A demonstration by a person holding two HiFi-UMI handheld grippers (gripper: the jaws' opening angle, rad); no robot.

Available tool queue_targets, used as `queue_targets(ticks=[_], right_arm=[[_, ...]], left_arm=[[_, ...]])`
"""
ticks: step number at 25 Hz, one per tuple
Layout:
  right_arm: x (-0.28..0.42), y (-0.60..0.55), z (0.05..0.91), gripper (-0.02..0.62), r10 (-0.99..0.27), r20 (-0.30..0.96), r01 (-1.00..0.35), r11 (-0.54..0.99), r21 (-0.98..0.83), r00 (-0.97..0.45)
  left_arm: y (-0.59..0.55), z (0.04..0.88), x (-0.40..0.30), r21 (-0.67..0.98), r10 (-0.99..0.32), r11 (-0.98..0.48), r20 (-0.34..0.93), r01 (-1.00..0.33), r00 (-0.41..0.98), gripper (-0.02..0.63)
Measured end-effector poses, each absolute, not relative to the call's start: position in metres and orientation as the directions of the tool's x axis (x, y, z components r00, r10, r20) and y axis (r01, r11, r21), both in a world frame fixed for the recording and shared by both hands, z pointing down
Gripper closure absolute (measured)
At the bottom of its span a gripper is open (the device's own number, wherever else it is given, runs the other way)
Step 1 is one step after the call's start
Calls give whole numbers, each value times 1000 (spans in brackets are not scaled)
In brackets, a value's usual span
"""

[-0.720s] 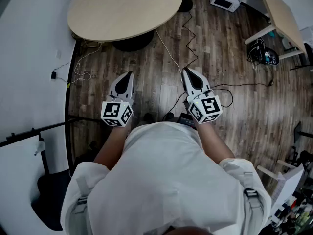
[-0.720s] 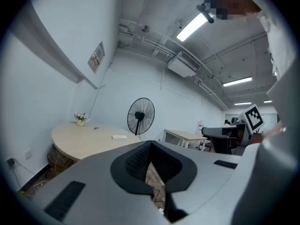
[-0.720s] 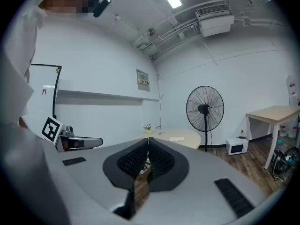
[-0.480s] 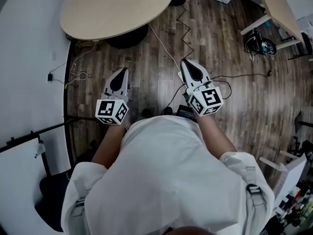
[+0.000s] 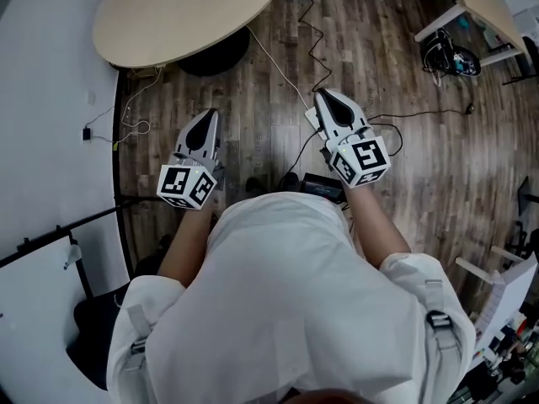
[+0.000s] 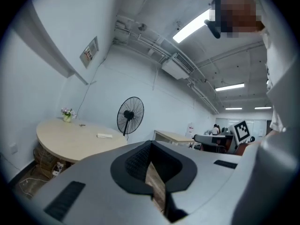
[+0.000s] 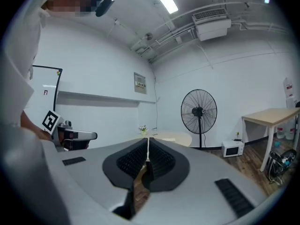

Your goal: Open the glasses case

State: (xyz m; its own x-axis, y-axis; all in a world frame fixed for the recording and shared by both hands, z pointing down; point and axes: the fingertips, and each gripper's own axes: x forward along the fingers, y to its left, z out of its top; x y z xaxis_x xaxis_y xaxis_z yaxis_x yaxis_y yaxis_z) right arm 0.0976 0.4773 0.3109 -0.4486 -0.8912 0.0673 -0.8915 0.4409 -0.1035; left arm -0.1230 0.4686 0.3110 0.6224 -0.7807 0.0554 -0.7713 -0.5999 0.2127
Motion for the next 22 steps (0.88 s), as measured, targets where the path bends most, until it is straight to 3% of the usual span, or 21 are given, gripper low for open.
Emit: queue_targets(ticks=[6,22], right_arm=[[122,492,323,568,-845,77,-845,519,-126,-530],[199,489,362,569,-867,99,-861,461,-214,-489]], left_arm=[[476,301,-81,191,-768,-619,54,-762,638,594],[478,319,-39,178,-772,-600,128,-780,623,594]])
